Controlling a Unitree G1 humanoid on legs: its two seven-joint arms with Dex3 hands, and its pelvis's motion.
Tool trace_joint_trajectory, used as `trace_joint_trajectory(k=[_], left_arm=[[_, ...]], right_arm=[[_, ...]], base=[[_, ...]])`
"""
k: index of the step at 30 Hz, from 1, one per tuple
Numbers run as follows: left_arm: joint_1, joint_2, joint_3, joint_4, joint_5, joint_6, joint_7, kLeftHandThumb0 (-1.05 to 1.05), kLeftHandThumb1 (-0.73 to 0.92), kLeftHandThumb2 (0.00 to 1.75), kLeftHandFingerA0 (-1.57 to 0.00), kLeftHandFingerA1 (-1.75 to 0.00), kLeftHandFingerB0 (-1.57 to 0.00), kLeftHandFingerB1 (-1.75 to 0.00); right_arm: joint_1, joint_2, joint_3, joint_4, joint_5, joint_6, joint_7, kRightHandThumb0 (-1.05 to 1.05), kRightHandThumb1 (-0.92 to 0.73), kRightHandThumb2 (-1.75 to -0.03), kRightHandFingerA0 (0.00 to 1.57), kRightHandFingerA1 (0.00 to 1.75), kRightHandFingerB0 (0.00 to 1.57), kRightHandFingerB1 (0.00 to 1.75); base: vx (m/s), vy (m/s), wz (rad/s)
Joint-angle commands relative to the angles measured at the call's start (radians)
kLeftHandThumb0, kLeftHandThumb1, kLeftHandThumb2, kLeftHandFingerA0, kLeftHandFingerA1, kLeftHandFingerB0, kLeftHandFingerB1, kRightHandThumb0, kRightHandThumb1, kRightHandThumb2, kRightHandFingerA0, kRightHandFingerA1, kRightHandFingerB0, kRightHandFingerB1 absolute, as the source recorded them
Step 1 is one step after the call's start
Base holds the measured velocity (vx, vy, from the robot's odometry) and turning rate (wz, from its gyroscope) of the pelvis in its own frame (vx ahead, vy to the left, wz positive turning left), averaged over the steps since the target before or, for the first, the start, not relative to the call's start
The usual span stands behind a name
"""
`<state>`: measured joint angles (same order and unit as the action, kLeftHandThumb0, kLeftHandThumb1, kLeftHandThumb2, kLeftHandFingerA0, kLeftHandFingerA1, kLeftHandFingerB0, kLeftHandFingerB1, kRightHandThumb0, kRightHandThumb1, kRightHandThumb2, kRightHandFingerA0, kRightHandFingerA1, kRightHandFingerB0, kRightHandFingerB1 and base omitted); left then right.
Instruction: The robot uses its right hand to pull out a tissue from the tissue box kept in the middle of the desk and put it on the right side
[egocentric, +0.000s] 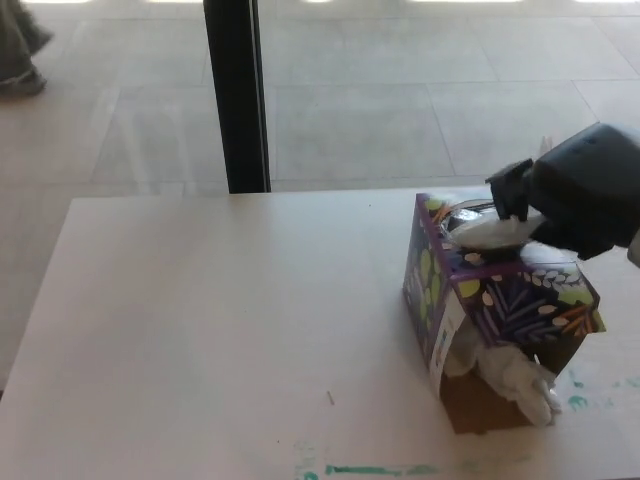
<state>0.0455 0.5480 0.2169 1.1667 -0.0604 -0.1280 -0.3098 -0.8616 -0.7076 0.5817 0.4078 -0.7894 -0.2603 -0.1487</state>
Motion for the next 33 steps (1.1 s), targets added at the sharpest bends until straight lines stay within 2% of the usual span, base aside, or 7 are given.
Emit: trace_joint_trajectory(k=[1,19,20,22,23,24,33], left_arm=[[0.031,0.002,0.024,-0.014,-0.021,-0.052,-0.023,-0.93,0.92,0.74,-0.78,-1.16,-0.64,-1.11],[0.035,0.005,0.034,-0.007,-0.004,-0.063,-0.011,-0.93,0.92,0.74,-0.81,-1.14,-0.64,-1.1],[0.034,0.005,0.032,-0.007,-0.003,-0.066,-0.012,-0.93,0.75,1.15,-0.8,-1.05,-0.68,-1.01],[0.042,0.008,0.033,0.002,-0.002,-0.072,-0.016,-0.96,0.91,0.75,-0.81,-1.14,-0.64,-1.11],[0.041,0.009,0.031,0.003,0.0,-0.071,-0.014,-0.93,0.75,1.16,-0.82,-1.06,-0.68,-1.02],[0.038,0.009,0.032,0.004,-0.001,-0.067,-0.012,-0.96,0.92,0.73,-0.83,-1.16,-0.64,-1.12],[0.038,0.007,0.036,0.014,-0.001,-0.064,0.0,-0.91,0.74,1.19,-0.85,-1.06,-0.7,-1.02]], right_arm=[[-0.071,-0.032,-0.064,0.012,-0.077,-0.083,-0.115,-0.21,-0.5,-0.92,0.95,1.66,0.82,1.24],[-0.147,0.007,-0.16,0.095,-0.091,-0.105,-0.12,-0.22,-0.36,-1.02,0.95,1.72,0.78,1.44],[-0.151,0.001,-0.167,0.105,-0.101,-0.109,-0.153,-0.22,-0.35,-1.01,1.09,1.64,0.77,1.34],[-0.146,-0.002,-0.173,0.103,-0.107,-0.105,-0.152,-0.19,-0.39,-0.98,0.92,1.75,0.75,1.53],[-0.148,-0.003,-0.18,0.105,-0.103,-0.105,-0.147,-0.17,-0.4,-0.98,0.9,1.75,0.72,1.58],[-0.156,-0.006,-0.189,0.113,-0.096,-0.107,-0.144,-0.16,-0.4,-1.02,0.9,1.75,0.75,1.53],[-0.275,-0.072,-0.276,0.214,-0.111,-0.042,-0.157,-0.2,-0.47,-1.0,0.88,1.75,0.7,1.54]], base=[[0.0,0.0,0.0],[0.0,0.0,0.0],[0.0,0.0,0.0],[0.0,0.0,0.0],[0.0,0.0,0.0],[0.0,0.0,0.0],[0.0,0.0,0.0]])
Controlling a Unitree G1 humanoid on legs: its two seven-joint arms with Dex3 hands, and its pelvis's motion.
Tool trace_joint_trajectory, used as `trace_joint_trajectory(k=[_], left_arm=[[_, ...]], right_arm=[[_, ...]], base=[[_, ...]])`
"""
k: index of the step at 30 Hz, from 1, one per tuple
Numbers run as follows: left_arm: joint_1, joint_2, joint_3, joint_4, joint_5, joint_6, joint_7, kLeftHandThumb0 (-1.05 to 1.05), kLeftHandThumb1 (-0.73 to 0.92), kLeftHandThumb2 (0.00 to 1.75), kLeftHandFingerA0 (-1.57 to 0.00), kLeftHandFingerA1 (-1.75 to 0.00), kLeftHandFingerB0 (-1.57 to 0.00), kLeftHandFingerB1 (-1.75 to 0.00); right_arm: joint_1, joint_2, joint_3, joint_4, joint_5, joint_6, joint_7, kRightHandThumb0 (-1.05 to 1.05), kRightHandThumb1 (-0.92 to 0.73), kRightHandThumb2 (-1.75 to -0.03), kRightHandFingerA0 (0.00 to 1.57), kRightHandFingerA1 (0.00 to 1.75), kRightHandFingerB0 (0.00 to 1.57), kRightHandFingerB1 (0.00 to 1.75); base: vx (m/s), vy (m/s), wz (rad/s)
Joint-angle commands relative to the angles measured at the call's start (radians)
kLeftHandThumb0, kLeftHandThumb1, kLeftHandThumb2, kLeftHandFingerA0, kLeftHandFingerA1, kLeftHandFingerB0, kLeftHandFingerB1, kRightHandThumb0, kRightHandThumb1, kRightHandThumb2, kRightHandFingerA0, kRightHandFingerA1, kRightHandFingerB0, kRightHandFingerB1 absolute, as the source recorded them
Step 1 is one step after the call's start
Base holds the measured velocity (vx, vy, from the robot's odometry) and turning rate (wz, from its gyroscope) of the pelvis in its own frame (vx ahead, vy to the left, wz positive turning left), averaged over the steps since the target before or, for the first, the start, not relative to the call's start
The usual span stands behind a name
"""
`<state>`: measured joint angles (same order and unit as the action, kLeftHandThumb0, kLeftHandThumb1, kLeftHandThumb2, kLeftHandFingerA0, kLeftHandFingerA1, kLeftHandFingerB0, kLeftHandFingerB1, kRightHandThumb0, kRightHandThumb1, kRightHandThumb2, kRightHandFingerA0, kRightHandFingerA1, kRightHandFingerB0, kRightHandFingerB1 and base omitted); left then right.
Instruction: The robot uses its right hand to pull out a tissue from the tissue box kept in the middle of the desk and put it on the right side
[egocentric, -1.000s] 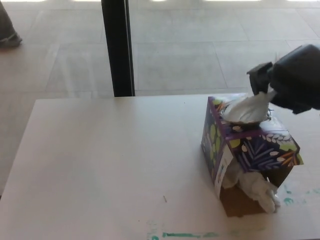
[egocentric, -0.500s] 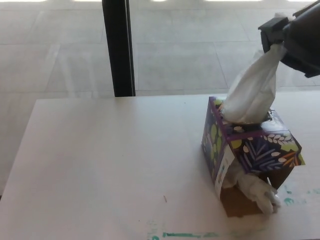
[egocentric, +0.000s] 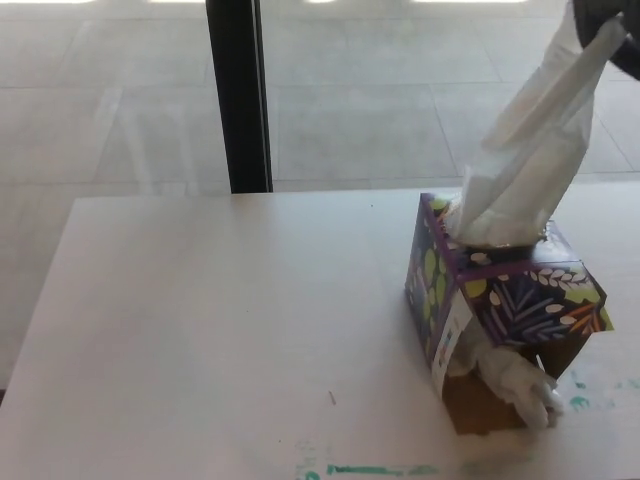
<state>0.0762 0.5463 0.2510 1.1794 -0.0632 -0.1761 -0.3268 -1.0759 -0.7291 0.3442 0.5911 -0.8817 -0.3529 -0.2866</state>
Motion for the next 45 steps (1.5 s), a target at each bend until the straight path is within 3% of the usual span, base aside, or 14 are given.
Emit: trace_joint_trajectory(k=[1,4,12,14,15,19,20,22,30,32,33,35,40,45], left_arm=[[0.013,0.013,0.003,0.003,0.001,-0.017,0.016,-0.91,0.74,1.19,-0.85,-1.06,-0.7,-1.02],[0.02,0.012,0.008,-0.009,-0.006,-0.009,0.008,-0.98,0.92,0.8,-0.85,-1.18,-0.65,-1.11],[0.023,0.014,0.0,0.005,0.005,-0.014,0.015,-0.67,0.66,1.25,-1.16,-1.22,-0.66,-0.95],[0.022,0.012,0.004,0.006,0.001,-0.017,0.014,-0.96,0.92,0.74,-0.79,-1.14,-0.64,-1.1],[0.022,0.012,0.003,0.005,0.001,-0.016,0.014,-0.66,0.66,1.25,-1.16,-1.22,-0.66,-0.96],[0.017,0.013,0.005,0.009,0.0,-0.01,0.016,-0.95,0.92,0.73,-0.8,-1.15,-0.64,-1.1],[0.018,0.013,0.006,0.008,-0.002,-0.01,0.014,-0.67,0.67,1.26,-1.17,-1.23,-0.66,-0.96],[0.012,0.011,0.007,0.004,-0.005,-0.008,0.01,-0.96,0.92,0.74,-0.8,-1.15,-0.64,-1.1],[-0.001,-0.002,0.008,0.01,-0.006,-0.013,0.013,-0.93,0.75,1.18,-0.89,-1.11,-0.69,-1.02],[-0.002,-0.004,0.004,0.008,0.0,-0.01,0.024,-0.96,0.92,0.71,-0.83,-1.16,-0.65,-1.1],[0.001,-0.005,0.0,0.003,0.003,-0.011,0.026,-0.91,0.73,1.16,-0.82,-1.06,-0.69,-1.01],[0.006,-0.009,0.006,-0.004,-0.005,-0.013,0.022,-0.95,0.92,0.73,-0.83,-1.16,-0.65,-1.1],[0.01,-0.012,0.018,-0.016,-0.016,-0.021,0.013,-0.67,0.67,1.26,-1.18,-1.23,-0.7,-0.98],[0.007,-0.01,0.019,-0.023,-0.016,-0.018,0.016,-0.93,0.73,1.14,-0.81,-1.07,-0.68,-1.01]], right_arm=[[-0.057,-0.047,-0.038,0.031,-0.02,0.054,-0.019,-0.2,-0.47,-1.0,0.88,1.75,0.7,1.54],[-0.115,-0.088,-0.076,0.111,-0.006,0.064,-0.054,-0.18,-0.43,-1.01,0.91,1.75,0.75,1.5],[-0.189,-0.15,-0.131,0.255,0.016,0.095,-0.114,-0.24,-0.37,-1.22,0.95,1.75,0.76,1.53],[-0.176,-0.17,-0.119,0.25,-0.016,0.121,-0.139,-0.21,-0.41,-1.12,0.95,1.74,0.78,1.49],[-0.164,-0.176,-0.117,0.255,-0.015,0.118,-0.149,-0.2,-0.41,-1.11,0.96,1.72,0.8,1.45],[-0.119,-0.195,-0.103,0.246,-0.008,0.09,-0.136,-0.26,-0.45,-1.13,0.98,1.67,0.83,1.37],[-0.096,-0.195,-0.1,0.239,-0.009,0.081,-0.151,-0.25,-0.46,-1.1,0.97,1.68,0.82,1.37],[-0.043,-0.188,-0.102,0.198,0.0,0.079,-0.157,-0.2,-0.45,-1.09,0.96,1.67,0.83,1.33],[0.274,-0.132,-0.068,0.001,0.01,0.067,-0.102,-0.26,-0.62,-0.67,0.86,1.51,0.85,0.98],[0.326,-0.104,-0.043,0.014,-0.011,0.065,-0.151,-0.22,-0.58,-0.65,0.8,1.59,0.75,1.25],[0.355,-0.1,-0.017,0.029,-0.037,0.05,-0.187,-0.21,-0.55,-0.65,0.81,1.62,0.79,1.28],[0.409,-0.114,0.05,0.025,-0.109,0.041,-0.221,-0.24,-0.59,-0.61,0.8,1.59,0.78,1.14],[0.505,-0.122,0.156,-0.014,-0.156,0.151,0.042,-0.29,-0.6,-0.58,0.71,1.64,0.69,1.35],[0.503,-0.133,0.194,-0.003,-0.17,0.23,0.259,-0.3,-0.67,-0.64,0.76,1.52,0.78,0.7]], base=[[0.0,0.0,0.0],[0.0,0.0,0.0],[0.0,0.0,0.0],[0.0,0.0,0.0],[0.0,0.0,0.0],[0.0,0.0,0.0],[0.0,0.0,0.0],[0.0,0.0,0.0],[0.0,0.0,0.0],[0.0,0.0,0.0],[0.0,0.0,0.0],[0.0,0.0,0.0],[0.0,0.0,0.0],[0.0,0.0,0.0]])
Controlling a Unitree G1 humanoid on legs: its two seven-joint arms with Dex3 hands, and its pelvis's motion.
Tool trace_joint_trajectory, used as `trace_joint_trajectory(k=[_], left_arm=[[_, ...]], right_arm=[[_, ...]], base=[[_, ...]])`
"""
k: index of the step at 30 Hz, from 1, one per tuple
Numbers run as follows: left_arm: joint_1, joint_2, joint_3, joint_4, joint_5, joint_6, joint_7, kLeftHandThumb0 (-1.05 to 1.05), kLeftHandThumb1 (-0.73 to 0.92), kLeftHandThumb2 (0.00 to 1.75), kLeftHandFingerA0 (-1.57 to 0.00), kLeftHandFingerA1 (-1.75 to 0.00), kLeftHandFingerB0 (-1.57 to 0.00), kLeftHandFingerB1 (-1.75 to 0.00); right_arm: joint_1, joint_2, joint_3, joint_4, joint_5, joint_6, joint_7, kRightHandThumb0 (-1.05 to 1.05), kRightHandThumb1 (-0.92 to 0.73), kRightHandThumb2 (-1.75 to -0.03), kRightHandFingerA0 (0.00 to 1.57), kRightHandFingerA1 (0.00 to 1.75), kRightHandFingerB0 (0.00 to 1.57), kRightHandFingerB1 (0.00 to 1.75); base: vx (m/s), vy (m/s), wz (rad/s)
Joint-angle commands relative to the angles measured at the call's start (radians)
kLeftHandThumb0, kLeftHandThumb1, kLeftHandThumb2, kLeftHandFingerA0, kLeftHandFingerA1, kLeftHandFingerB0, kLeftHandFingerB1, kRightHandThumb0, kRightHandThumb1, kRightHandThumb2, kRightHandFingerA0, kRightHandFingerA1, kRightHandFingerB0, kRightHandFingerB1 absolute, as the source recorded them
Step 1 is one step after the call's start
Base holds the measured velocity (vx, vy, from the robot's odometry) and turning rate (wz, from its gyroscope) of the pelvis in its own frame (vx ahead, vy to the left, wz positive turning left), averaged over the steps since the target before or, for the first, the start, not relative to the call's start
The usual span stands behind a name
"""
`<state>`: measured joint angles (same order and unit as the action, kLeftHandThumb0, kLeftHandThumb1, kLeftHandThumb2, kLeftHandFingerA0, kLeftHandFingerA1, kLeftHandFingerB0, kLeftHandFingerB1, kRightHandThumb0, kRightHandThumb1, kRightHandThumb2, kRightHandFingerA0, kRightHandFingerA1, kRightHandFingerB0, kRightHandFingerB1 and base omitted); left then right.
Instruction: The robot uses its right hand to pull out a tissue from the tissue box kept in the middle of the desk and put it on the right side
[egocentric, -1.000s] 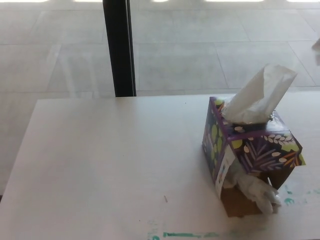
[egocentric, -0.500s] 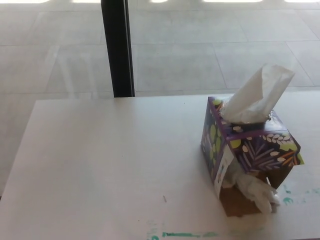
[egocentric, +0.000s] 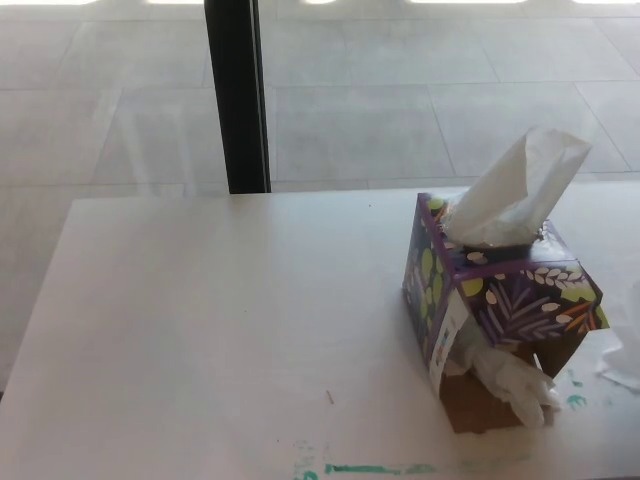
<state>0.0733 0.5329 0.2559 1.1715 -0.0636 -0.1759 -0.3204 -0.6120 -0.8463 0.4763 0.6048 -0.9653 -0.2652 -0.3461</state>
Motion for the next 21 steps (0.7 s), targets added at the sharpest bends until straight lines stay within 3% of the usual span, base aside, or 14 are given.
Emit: trace_joint_trajectory(k=[1,4,7,8,9,10,11,13,15,16,18,19,20,21], left_arm=[[0.009,0.003,0.017,-0.015,-0.019,-0.013,0.007,-0.93,0.92,0.75,-0.81,-1.16,-0.64,-1.11],[0.012,0.01,0.015,-0.027,-0.017,-0.017,0.001,-0.92,0.73,1.14,-0.82,-1.07,-0.7,-1.02],[0.011,0.014,0.011,-0.015,-0.01,-0.024,0.004,-0.97,0.78,1.19,-0.84,-1.08,-0.69,-1.02],[0.012,0.014,0.011,-0.02,-0.01,-0.02,0.008,-0.97,0.81,0.91,-0.88,-1.13,-0.68,-1.07],[0.014,0.014,0.012,-0.024,-0.01,-0.02,0.009,-0.92,0.92,0.79,-0.82,-1.17,-0.64,-1.16],[0.015,0.014,0.012,-0.025,-0.009,-0.021,0.009,-0.92,0.92,0.79,-0.82,-1.17,-0.64,-1.16],[0.013,0.012,0.012,-0.025,-0.01,-0.019,0.01,-0.98,0.8,0.91,-0.88,-1.14,-0.69,-1.08],[0.012,0.012,0.015,-0.018,-0.014,-0.02,0.007,-0.89,0.75,1.19,-0.9,-1.1,-0.71,-1.02],[0.009,0.014,0.013,-0.014,-0.01,-0.025,0.006,-0.9,0.74,1.17,-0.86,-1.08,-0.7,-1.02],[0.009,0.014,0.013,-0.016,-0.011,-0.023,0.006,-0.93,0.92,0.78,-0.81,-1.17,-0.64,-1.15],[0.01,0.017,0.008,-0.02,-0.005,-0.022,0.008,-0.97,0.92,0.76,-0.8,-1.14,-0.66,-1.1],[0.012,0.018,0.01,-0.021,-0.007,-0.022,0.007,-0.96,0.77,1.18,-0.83,-1.08,-0.7,-1.02],[0.012,0.019,0.011,-0.021,-0.007,-0.021,0.007,-0.97,0.92,0.74,-0.8,-1.15,-0.66,-1.1],[0.012,0.019,0.013,-0.02,-0.009,-0.02,0.007,-0.93,0.73,1.16,-0.82,-1.07,-0.7,-1.02]], right_arm=[[0.037,-0.016,0.071,-0.004,-0.098,0.154,0.33,-0.31,-0.67,-0.64,0.78,1.52,0.78,0.64],[0.05,-0.017,0.078,0.016,-0.103,0.184,0.331,-0.33,-0.65,-0.62,0.83,1.66,0.75,0.89],[0.076,-0.028,0.073,-0.009,-0.112,0.201,0.307,-0.4,-0.63,-0.62,0.73,1.59,0.59,0.49],[0.077,-0.03,0.087,-0.065,-0.149,0.256,0.423,-0.34,-0.62,-0.6,0.22,0.68,0.09,0.29],[0.083,-0.028,0.09,-0.088,-0.167,0.281,0.448,-0.31,-0.6,-0.57,0.04,0.36,0.0,0.27],[0.086,-0.028,0.089,-0.089,-0.168,0.283,0.438,-0.31,-0.6,-0.57,0.04,0.36,0.0,0.27],[0.093,-0.028,0.085,-0.093,-0.167,0.285,0.416,-0.28,-0.5,-0.79,0.0,0.03,0.0,0.13],[0.102,-0.022,0.075,-0.098,-0.158,0.281,0.376,-0.22,-0.59,-0.6,0.0,0.0,0.0,0.08],[0.089,-0.017,0.053,-0.111,-0.112,0.252,0.409,-0.24,-0.55,-0.75,0.0,0.0,0.0,0.05],[0.088,-0.022,0.048,-0.132,-0.105,0.252,0.438,-0.27,-0.61,-0.58,0.0,0.0,0.0,0.0],[0.083,-0.031,0.039,-0.175,-0.098,0.257,0.513,-0.33,-0.56,-0.57,0.0,0.0,0.0,0.0],[0.076,-0.035,0.043,-0.2,-0.11,0.268,0.558,-0.44,-0.53,-0.73,0.0,0.0,0.0,0.0],[0.067,-0.04,0.041,-0.214,-0.112,0.272,0.59,-0.35,-0.6,-0.58,0.0,0.0,0.0,0.0],[0.061,-0.05,0.03,-0.221,-0.105,0.266,0.588,-0.47,-0.51,-0.72,0.0,0.0,0.0,0.0]], base=[[0.0,0.0,0.0],[0.0,0.0,0.0],[0.0,0.0,0.0],[0.0,0.0,0.0],[0.0,0.0,0.0],[0.0,0.0,0.0],[0.0,0.0,0.0],[0.0,0.0,0.0],[0.0,0.0,0.0],[0.0,0.0,0.0],[0.0,0.0,0.0],[0.0,0.0,0.0],[0.0,0.0,0.0],[0.0,0.0,0.0]])
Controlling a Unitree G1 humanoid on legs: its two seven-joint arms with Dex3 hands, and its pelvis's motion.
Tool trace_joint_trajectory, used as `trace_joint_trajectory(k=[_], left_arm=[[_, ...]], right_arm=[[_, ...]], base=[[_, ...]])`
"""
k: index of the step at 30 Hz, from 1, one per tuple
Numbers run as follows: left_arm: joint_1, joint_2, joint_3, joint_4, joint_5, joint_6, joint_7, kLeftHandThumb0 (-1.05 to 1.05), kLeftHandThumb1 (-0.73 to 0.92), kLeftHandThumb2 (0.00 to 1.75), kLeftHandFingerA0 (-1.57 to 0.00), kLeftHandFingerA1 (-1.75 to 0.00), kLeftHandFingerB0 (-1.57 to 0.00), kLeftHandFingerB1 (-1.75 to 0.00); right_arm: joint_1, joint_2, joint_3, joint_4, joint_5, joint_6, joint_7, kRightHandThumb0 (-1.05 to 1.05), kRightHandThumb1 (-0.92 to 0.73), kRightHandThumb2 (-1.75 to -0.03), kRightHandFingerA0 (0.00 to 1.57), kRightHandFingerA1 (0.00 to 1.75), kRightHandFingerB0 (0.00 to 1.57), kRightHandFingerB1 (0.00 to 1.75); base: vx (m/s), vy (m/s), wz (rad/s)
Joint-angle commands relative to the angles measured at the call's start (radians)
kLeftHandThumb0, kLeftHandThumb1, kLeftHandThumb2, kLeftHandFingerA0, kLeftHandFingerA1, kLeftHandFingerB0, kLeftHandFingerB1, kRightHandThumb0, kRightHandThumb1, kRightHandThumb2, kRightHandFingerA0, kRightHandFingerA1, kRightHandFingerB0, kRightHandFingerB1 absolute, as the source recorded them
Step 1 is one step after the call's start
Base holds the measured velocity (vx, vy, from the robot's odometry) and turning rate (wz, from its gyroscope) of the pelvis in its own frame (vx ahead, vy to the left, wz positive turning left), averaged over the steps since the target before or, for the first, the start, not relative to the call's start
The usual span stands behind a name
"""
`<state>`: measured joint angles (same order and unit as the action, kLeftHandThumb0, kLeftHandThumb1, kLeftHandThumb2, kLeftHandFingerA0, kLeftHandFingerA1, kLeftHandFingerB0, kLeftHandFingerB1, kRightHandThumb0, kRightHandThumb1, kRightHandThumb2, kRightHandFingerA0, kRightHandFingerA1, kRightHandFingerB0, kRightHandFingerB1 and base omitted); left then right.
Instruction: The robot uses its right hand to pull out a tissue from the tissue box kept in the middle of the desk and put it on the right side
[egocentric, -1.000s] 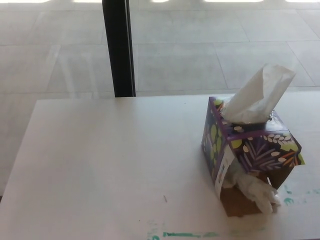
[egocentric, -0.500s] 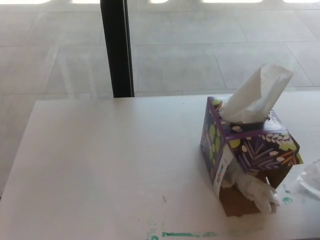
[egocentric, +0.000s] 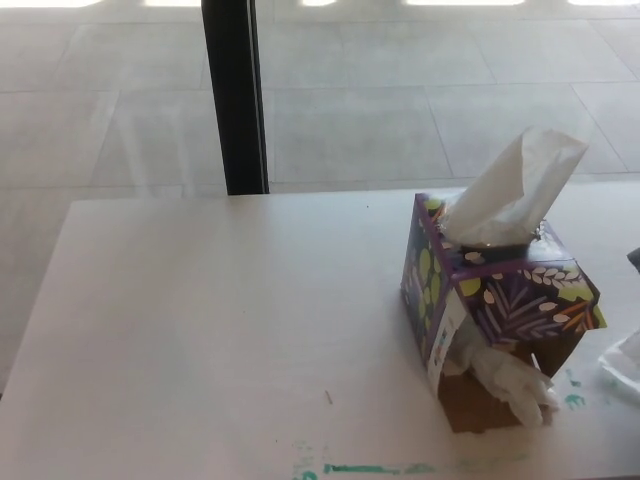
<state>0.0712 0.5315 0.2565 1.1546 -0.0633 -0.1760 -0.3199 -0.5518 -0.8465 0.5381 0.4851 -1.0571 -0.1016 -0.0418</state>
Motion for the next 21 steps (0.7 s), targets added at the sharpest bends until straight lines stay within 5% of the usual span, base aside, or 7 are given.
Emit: trace_joint_trajectory(k=[1,3,7,8,9,10,21], left_arm=[[0.014,0.019,0.014,-0.005,-0.012,-0.02,0.005,-0.93,0.73,1.16,-0.82,-1.07,-0.7,-1.02],[0.007,0.02,0.012,0.006,-0.008,-0.016,0.009,-0.9,0.75,1.18,-0.88,-1.09,-0.69,-1.01],[0.007,0.025,0.007,0.009,-0.002,-0.018,0.014,-0.99,0.82,0.88,-0.85,-1.13,-0.67,-1.06],[0.008,0.025,0.01,0.008,-0.005,-0.017,0.011,-0.91,0.75,1.19,-0.89,-1.1,-0.71,-1.02],[0.009,0.025,0.012,0.005,-0.008,-0.016,0.008,-1.0,0.79,0.91,-0.86,-1.15,-0.68,-1.07],[0.01,0.027,0.012,0.002,-0.008,-0.016,0.008,-0.89,0.74,1.18,-0.88,-1.1,-0.7,-1.01],[0.005,0.037,0.011,0.0,-0.005,-0.016,0.007,-0.9,0.75,1.2,-0.85,-1.07,-0.72,-1.02]], right_arm=[[0.008,-0.058,-0.041,-0.103,-0.01,0.095,0.256,-0.47,-0.51,-0.72,0.0,0.0,0.0,0.0],[0.002,-0.093,-0.072,-0.148,0.013,0.091,0.315,-0.82,-0.41,-0.75,0.0,0.0,0.0,0.01],[-0.007,-0.143,-0.107,-0.192,-0.003,0.108,0.361,-0.54,-0.45,-0.7,0.0,0.0,0.0,0.0],[-0.01,-0.164,-0.141,-0.196,0.038,0.108,0.387,-0.35,-0.47,-0.69,0.0,0.0,0.0,0.0],[-0.018,-0.183,-0.166,-0.199,0.075,0.104,0.426,-0.62,-0.43,-0.67,0.0,0.0,0.0,0.0],[-0.022,-0.214,-0.226,-0.22,0.172,0.105,0.506,-0.79,-0.36,-0.72,0.0,0.0,0.0,0.01],[0.376,-0.278,-1.072,-0.414,0.565,0.092,0.68,-0.91,-0.5,-0.83,0.0,0.15,0.0,0.13]], base=[[0.0,0.0,0.0],[0.0,0.0,0.0],[0.0,0.0,0.0],[0.0,0.0,0.0],[0.0,0.0,0.0],[0.0,0.0,0.0],[0.0,0.0,0.0]])
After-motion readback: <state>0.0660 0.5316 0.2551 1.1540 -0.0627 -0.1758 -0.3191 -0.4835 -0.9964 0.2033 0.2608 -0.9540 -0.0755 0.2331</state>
